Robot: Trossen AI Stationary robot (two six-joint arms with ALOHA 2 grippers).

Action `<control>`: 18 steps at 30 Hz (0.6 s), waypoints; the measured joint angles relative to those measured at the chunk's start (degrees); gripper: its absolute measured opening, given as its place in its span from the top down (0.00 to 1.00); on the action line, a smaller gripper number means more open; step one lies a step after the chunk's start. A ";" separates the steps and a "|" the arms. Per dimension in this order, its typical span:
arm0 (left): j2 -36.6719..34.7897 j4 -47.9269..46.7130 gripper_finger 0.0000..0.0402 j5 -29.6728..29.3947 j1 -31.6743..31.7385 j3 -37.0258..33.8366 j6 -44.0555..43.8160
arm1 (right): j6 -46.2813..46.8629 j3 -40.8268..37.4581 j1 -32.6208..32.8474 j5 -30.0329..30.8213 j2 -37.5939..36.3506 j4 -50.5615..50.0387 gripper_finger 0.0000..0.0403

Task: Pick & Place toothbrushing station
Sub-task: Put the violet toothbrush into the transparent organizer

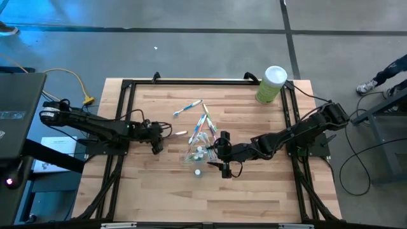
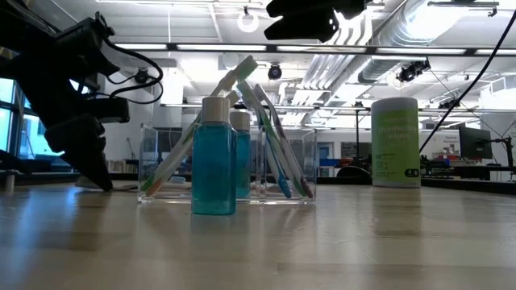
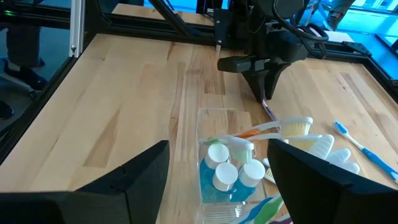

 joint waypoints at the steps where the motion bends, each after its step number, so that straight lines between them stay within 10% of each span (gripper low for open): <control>1: 0.00 -0.01 0.82 0.00 0.00 0.00 -0.30 | 0.00 0.00 0.00 0.01 0.00 0.00 0.35; 6: 0.02 -0.16 0.97 0.59 0.00 0.00 -0.62 | -0.02 0.00 0.00 0.01 0.00 0.00 0.35; 18: -0.28 5.06 0.99 -0.83 -2.35 -0.33 -2.94 | 0.04 0.00 0.00 0.00 0.00 -0.02 0.35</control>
